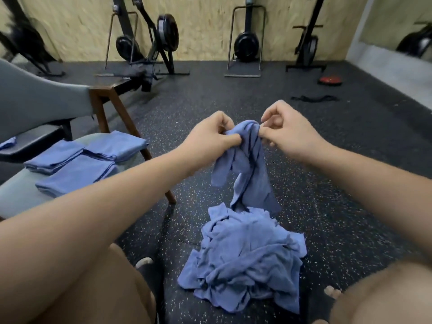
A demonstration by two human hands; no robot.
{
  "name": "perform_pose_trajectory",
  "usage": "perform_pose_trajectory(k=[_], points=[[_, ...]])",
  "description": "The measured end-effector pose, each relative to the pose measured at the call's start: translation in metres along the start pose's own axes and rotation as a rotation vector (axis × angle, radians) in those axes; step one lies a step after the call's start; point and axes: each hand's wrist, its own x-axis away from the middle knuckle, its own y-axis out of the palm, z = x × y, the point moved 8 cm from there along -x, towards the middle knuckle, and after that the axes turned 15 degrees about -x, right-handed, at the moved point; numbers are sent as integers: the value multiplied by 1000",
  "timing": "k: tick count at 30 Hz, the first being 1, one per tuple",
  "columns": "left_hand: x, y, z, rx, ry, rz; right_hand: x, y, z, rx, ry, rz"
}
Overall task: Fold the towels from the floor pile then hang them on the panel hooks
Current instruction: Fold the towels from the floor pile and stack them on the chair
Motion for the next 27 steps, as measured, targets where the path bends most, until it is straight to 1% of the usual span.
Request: perform_pose_trajectory(k=[1, 3, 5, 8, 12, 16, 17, 19, 20, 22, 24, 25, 27], points=[[-4, 1, 0, 94, -38, 3, -1, -4, 0, 14, -16, 34], [-10, 5, -1, 265, -123, -11, -1, -6, -4, 134, -58, 69], [-15, 10, -8, 385, -197, -30, 5, 0, -8, 225, -99, 54], [-21, 19, -22, 512, -285, -51, 13, 17, -20, 229, -205, -3], [-30, 22, -36, 633, -331, -57, 24, 37, -27, 193, -295, -99], [-33, 20, -44, 719, -406, -79, 24, 55, -14, 357, -303, -255], [-33, 19, -46, 725, -416, -78, 22, 57, -12, 377, -315, -259], [-32, 20, -45, 741, -415, -85, 15, 56, -9, 336, -343, -230], [-31, 21, -45, 735, -413, -81, 12, 54, -9, 293, -339, -220], [-30, 19, -44, 649, -381, -68, 5, 50, -6, 230, -313, -204], [-28, 13, -45, 428, -323, -45, -1, 44, -6, 204, -289, -165], [-27, 10, -48, 281, -302, -37, -4, 40, -6, 184, -276, -141], [-24, 7, -54, 44, -283, -42, -10, 32, -6, 164, -256, -96]])
